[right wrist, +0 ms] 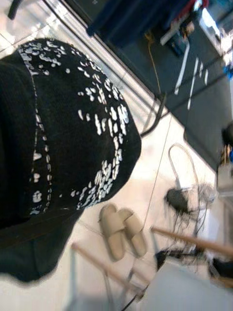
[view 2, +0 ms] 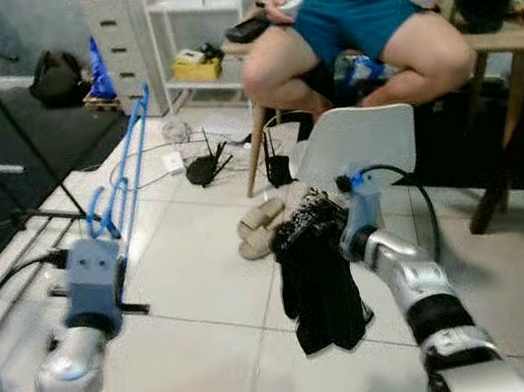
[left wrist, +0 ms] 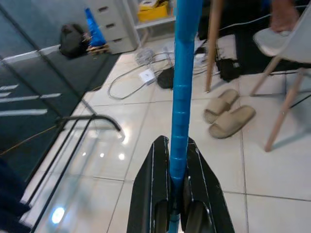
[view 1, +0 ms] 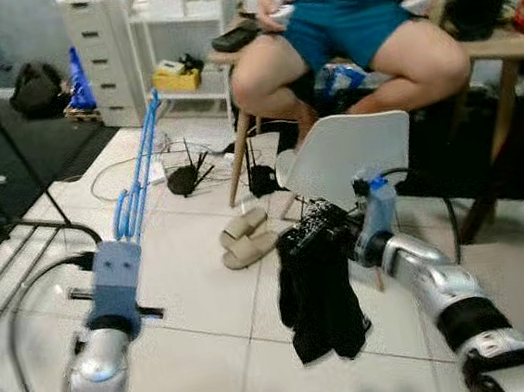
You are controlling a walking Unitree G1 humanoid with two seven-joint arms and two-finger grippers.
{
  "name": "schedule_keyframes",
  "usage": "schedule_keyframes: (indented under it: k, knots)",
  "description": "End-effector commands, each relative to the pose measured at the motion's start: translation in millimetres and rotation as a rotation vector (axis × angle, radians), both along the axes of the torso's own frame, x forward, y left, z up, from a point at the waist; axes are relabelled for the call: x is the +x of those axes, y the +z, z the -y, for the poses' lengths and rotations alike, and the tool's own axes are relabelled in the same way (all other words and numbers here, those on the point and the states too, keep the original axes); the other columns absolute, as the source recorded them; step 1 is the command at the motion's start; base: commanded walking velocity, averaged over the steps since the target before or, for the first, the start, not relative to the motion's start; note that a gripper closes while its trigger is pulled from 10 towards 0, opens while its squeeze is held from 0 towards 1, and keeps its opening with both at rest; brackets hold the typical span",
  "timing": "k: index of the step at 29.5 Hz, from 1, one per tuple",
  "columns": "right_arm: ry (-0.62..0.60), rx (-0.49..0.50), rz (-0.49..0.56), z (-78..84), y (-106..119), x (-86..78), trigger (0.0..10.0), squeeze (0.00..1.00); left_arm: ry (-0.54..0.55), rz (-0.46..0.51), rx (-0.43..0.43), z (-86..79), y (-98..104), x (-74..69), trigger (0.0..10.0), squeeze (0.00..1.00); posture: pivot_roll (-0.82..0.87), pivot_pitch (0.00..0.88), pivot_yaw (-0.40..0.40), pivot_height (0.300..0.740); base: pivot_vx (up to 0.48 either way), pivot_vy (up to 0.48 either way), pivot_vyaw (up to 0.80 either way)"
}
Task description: Hang hanger
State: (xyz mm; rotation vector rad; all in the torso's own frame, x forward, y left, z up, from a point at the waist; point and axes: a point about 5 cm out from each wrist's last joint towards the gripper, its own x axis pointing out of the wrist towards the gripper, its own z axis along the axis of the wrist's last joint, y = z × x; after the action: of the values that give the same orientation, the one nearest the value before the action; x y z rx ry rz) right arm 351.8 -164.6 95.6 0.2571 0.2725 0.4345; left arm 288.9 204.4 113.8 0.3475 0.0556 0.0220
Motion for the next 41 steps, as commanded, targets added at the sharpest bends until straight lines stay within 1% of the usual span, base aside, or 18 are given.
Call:
schedule_keyframes:
  k: [1,9,12,15,16,17,18,19,20,23,25,30,31,32,34,35,36,41]
  knots:
    - [-0.011,-0.005,0.070,-1.6,13.8,8.7,10.0,0.00,-0.008,-0.034,0.043,0.5,-9.6,2.1,10.0,0.00,0.09,0.000,-0.067,0.740,0.000,0.000,-0.80]
    - [-0.061,-0.041,0.089,6.2,20.2,15.1,10.0,0.00,-0.014,-0.049,0.077,-7.9,-11.1,9.8,10.0,0.00,0.11,0.000,-0.080,0.740,0.000,0.000,-0.80]
    - [-0.106,-0.132,0.168,15.1,33.9,18.5,10.0,0.00,0.012,-0.014,0.152,-22.2,-3.1,7.7,10.0,0.00,0.09,0.000,-0.049,0.740,0.000,0.000,-0.80]
    - [-0.110,-0.169,0.175,17.8,32.7,17.5,10.0,0.00,0.035,-0.008,0.154,-29.2,-2.8,5.2,10.0,0.00,0.09,0.000,-0.043,0.740,0.000,0.000,-0.80]
    - [-0.108,-0.178,0.173,19.9,29.3,14.6,10.0,0.00,0.068,-0.020,0.156,-43.1,-5.0,-0.4,10.0,0.00,0.08,0.000,-0.038,0.740,0.000,0.000,-0.80]
    - [-0.108,-0.178,0.173,19.9,29.3,14.6,10.0,0.00,0.068,-0.020,0.156,-43.1,-5.0,-0.4,10.0,0.00,0.08,0.000,-0.038,0.740,0.000,0.000,-0.80]
    - [-0.104,-0.170,0.169,21.6,24.8,11.2,10.0,0.00,0.096,-0.022,0.138,-55.3,-6.8,-6.9,10.0,0.00,0.08,0.000,-0.039,0.740,0.000,0.000,-0.80]
    - [-0.104,-0.170,0.169,21.6,24.8,11.2,10.0,0.00,0.096,-0.022,0.138,-55.3,-6.8,-6.9,10.0,0.00,0.08,0.000,-0.039,0.740,0.000,0.000,-0.80]
    - [-0.102,-0.168,0.146,23.4,16.3,8.0,10.0,0.00,0.135,-0.029,0.099,-67.2,-10.9,-11.5,10.0,0.00,0.07,0.000,-0.043,0.740,0.000,0.000,-0.80]
    - [-0.104,-0.161,0.119,25.6,7.9,4.6,10.0,0.00,0.163,-0.043,0.058,-73.6,-17.6,-15.4,10.0,0.00,0.08,0.000,-0.061,0.740,0.000,0.000,-0.80]
    - [-0.101,-0.223,0.085,32.4,0.6,3.2,10.0,0.00,0.168,-0.062,0.026,-76.6,-25.3,-14.1,10.0,0.00,0.10,0.000,-0.100,0.740,0.000,0.000,-0.80]
    - [-0.108,-0.279,0.070,41.0,-2.1,2.4,10.0,0.00,0.130,-0.119,0.032,-74.2,-36.2,-12.8,10.0,0.00,0.10,0.000,-0.096,0.740,0.000,0.000,-0.80]
    - [-0.165,-0.271,0.053,54.3,-4.7,-0.5,10.0,0.00,0.069,-0.165,-0.015,-74.6,-44.6,-16.3,10.0,0.00,0.10,0.000,-0.063,0.740,0.000,0.000,-0.80]
    - [-0.165,-0.271,0.053,54.3,-4.7,-0.5,10.0,0.00,0.069,-0.165,-0.015,-74.6,-44.6,-16.3,10.0,0.00,0.10,0.000,-0.063,0.740,0.000,0.000,-0.80]
    - [-0.209,-0.227,0.054,63.1,-5.0,-3.7,10.0,0.00,0.043,-0.136,-0.159,-76.2,-42.6,-21.0,10.0,0.00,0.09,0.000,-0.052,0.740,0.000,0.000,-0.80]
    - [-0.209,-0.227,0.054,63.1,-5.0,-3.7,10.0,0.00,0.043,-0.136,-0.159,-76.2,-42.6,-21.0,10.0,0.00,0.09,0.000,-0.052,0.740,0.000,0.000,-0.80]
    - [-0.213,-0.213,0.063,63.9,-4.4,-4.7,10.0,0.00,0.032,-0.111,-0.207,-74.4,-39.7,-22.3,10.0,0.00,0.09,0.000,-0.043,0.740,0.000,0.000,-0.80]
    - [-0.195,-0.205,0.075,61.3,-5.6,-6.1,10.0,0.00,-0.006,-0.081,-0.214,-66.1,-38.9,-21.0,10.0,0.00,0.06,0.000,-0.055,0.740,0.000,0.000,-0.80]
